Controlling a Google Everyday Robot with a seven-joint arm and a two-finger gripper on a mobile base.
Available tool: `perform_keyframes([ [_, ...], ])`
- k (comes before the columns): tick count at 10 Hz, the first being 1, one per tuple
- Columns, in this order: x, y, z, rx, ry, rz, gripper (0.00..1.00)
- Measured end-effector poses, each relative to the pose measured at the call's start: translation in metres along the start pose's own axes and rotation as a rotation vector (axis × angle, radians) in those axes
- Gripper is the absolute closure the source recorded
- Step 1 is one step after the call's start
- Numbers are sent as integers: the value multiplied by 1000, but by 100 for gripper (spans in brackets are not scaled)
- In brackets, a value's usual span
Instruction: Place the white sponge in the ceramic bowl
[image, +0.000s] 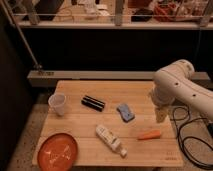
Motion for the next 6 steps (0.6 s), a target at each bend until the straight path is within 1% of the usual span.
perform_keyframes([
  [1,-2,-1,0,3,1,-14,20],
  [3,-16,-6,-1,10,2,-56,20],
  [4,-24,-9,-2,16,4,-88,20],
  [6,-23,-10,-2,23,8,-132,20],
])
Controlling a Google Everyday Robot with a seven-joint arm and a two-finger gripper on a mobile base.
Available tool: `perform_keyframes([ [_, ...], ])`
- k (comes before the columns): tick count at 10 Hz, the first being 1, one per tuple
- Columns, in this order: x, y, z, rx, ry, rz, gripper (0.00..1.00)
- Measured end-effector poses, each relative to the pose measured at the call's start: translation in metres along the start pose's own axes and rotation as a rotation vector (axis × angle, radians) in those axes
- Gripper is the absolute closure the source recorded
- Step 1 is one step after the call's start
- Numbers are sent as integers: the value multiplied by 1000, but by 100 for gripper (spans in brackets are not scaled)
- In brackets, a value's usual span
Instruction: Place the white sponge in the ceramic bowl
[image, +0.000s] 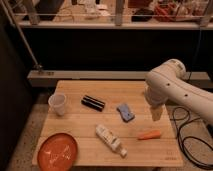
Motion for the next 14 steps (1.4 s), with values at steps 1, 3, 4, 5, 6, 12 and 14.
perform_keyframes([
  [1,-2,-2,2,3,-1,-28,20],
  [3,-9,-7,4,8,-4,-70,20],
  [4,-11,-9,5,10,-4,-101,20],
  [5,-12,-9,6,11,-4,-122,20],
  [6,-12,-9,8,11,-5,-147,20],
  [12,-23,-16,18,18,-17,-289,20],
  [14,-25,-17,23,20,-22,-331,20],
])
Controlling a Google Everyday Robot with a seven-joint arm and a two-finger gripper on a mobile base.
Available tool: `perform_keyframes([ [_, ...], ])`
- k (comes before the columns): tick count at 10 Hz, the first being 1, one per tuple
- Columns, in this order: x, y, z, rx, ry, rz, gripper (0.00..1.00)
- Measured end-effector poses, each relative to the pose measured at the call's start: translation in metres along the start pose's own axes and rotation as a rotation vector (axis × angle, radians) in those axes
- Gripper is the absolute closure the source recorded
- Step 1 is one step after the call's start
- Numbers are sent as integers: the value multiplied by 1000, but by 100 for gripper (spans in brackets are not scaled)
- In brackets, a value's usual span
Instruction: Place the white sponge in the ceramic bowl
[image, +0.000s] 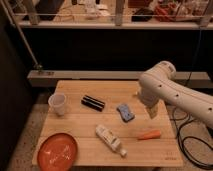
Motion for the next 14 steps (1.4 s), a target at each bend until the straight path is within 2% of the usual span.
perform_keyframes([
  [6,-7,-8,16,5,-16,-117,20],
  [14,-9,-18,42,25,-36,-239,20],
])
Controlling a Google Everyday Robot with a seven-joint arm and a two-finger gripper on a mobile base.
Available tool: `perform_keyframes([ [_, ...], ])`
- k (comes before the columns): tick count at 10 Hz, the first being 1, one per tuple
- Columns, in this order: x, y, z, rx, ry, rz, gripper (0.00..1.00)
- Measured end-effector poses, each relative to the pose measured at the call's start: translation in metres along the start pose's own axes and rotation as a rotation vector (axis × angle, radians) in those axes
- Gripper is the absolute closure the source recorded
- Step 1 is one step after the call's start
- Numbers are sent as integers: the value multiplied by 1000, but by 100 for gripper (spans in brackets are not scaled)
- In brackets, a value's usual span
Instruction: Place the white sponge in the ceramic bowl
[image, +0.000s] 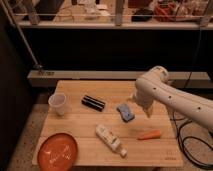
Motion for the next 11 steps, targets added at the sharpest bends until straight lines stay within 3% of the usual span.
perform_keyframes([
  [11,-3,-18,54,19,-61,-127,20],
])
